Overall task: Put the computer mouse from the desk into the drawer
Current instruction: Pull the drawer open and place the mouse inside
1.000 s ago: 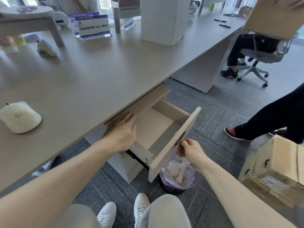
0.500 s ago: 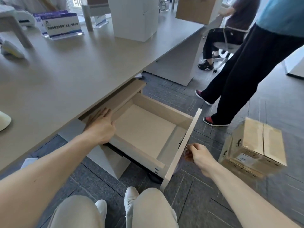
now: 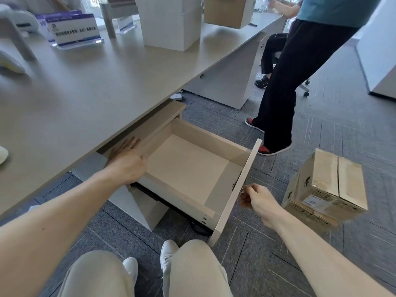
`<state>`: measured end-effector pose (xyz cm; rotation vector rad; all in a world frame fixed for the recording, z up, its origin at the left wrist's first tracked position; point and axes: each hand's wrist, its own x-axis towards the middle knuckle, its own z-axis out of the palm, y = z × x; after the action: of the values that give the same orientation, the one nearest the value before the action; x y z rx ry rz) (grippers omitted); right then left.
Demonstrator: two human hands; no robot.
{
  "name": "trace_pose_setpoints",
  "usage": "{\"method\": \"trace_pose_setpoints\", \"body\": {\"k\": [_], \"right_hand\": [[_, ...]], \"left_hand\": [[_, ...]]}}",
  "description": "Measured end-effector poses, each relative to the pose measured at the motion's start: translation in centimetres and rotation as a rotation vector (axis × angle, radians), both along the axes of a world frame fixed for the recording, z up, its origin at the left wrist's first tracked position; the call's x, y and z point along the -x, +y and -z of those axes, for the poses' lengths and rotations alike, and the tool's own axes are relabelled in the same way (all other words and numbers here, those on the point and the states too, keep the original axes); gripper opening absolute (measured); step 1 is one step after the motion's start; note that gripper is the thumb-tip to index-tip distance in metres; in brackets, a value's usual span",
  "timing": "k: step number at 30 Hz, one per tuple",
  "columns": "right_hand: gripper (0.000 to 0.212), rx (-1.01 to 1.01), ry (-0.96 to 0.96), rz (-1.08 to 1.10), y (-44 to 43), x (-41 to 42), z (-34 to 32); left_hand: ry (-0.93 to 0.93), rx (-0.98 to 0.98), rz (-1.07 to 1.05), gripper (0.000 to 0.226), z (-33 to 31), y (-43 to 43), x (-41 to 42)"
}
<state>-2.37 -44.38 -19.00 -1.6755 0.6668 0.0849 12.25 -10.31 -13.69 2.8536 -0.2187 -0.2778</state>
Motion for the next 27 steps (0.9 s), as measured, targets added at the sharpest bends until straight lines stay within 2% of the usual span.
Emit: {"method": "trace_pose_setpoints", "body": {"k": [10,13,16,21,24,27], "right_hand": [[0.025,0.026,0.021,-0.001,0.1,-0.1,-0.4],[0.027,-0.029,0.056,0.050,-0.1,0.0,-0.5],[0.043,0.127,0.065,0.100,-0.3,-0.3,-2.3],[0.049,0.431,-0.249,0.085,2.6,-1.9,-7.2],[0.051,0.601,-0.408,-0.073,6.4,-3.0,-9.4],[0.052,0.610,-0.484,-0.266,11.0,-4.7,-11.5]], "left_hand": [[0.006,-0.001,0.003,0.063,-0.2,0.0,0.0],[0.023,0.063,-0.003,0.062,-1.0,-0.1,0.8],[0.020,0.171,0.009,0.062,-2.6,-0.9,2.1],[-0.054,0.317,0.096,0.061,-5.8,-1.7,3.6],[-0.129,0.393,0.137,0.057,-7.9,-0.6,4.4],[-0.192,0.458,0.136,0.050,-9.5,2.2,4.8]]}}
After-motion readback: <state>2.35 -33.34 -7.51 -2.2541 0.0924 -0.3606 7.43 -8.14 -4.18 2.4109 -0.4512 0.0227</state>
